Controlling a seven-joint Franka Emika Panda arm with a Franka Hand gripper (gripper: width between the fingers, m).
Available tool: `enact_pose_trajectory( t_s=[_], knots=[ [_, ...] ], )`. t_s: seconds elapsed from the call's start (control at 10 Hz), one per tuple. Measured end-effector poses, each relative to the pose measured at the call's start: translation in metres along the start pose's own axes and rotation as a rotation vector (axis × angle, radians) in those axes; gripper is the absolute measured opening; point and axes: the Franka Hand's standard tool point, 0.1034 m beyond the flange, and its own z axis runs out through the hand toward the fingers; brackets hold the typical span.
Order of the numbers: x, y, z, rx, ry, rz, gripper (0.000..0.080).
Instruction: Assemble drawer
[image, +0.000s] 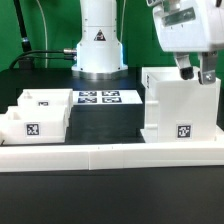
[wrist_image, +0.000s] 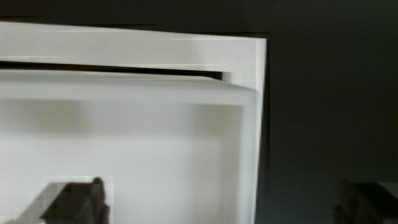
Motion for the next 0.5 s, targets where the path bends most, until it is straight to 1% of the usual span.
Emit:
enact_pose_trajectory(
  t_s=[0.1, 0.2, 0.3, 0.4, 0.5],
  knots=[
    [-0.001, 0.004, -0.011, 0.006, 0.000, -0.054, 0.0649],
    [0.002, 0.008, -0.022, 0.010, 0.002, -0.114, 0.0649],
    [0.008, 0.013, -0.031, 0.016, 0.007, -0.161, 0.0649],
    [0.012, 0.016, -0.035, 0.020, 0.006, -0.177, 0.0649],
    [0.010, 0.016, -0.031, 0.017, 0.005, -0.196, 0.0649]
  ],
)
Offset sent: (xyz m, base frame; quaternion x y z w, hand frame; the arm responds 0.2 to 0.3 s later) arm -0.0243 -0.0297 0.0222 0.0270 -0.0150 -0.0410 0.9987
